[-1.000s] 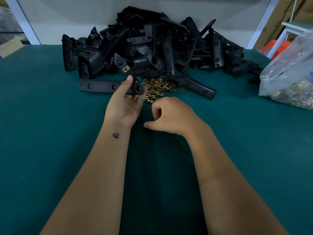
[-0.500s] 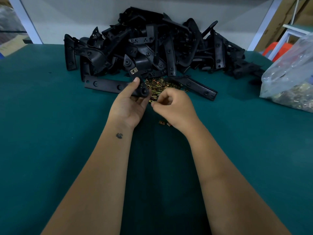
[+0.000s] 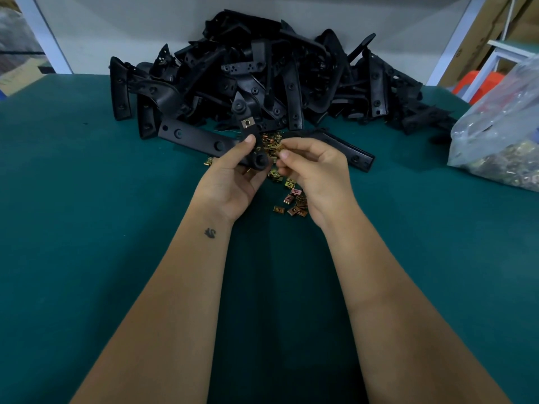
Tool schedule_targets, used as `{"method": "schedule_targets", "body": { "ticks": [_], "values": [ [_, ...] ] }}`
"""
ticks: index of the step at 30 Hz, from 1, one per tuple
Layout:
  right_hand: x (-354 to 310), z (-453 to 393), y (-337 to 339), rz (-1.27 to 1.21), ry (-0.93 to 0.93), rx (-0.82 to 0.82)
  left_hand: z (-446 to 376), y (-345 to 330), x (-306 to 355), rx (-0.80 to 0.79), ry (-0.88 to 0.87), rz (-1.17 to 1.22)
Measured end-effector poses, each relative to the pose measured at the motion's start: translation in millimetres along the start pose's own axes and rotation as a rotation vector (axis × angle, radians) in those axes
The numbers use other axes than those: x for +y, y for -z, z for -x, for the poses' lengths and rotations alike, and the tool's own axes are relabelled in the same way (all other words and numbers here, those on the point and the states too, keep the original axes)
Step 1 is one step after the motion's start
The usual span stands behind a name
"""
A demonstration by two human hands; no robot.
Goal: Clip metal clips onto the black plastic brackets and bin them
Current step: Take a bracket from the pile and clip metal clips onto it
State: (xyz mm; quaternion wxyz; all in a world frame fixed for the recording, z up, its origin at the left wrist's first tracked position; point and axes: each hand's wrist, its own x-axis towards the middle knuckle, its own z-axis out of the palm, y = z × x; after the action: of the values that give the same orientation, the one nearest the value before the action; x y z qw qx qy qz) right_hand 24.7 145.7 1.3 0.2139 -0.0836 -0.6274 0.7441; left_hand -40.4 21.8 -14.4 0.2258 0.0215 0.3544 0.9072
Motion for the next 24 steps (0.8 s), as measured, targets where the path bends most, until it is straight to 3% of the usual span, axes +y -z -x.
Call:
{"method": "schedule_targets", "body": {
  "ticks": [24],
  "values": [
    [2.3,-0.1,-2.7,0.007,0.07,0.008,2.0,-3.0,-3.0,-0.058,0.013,-0.044]
  ]
}}
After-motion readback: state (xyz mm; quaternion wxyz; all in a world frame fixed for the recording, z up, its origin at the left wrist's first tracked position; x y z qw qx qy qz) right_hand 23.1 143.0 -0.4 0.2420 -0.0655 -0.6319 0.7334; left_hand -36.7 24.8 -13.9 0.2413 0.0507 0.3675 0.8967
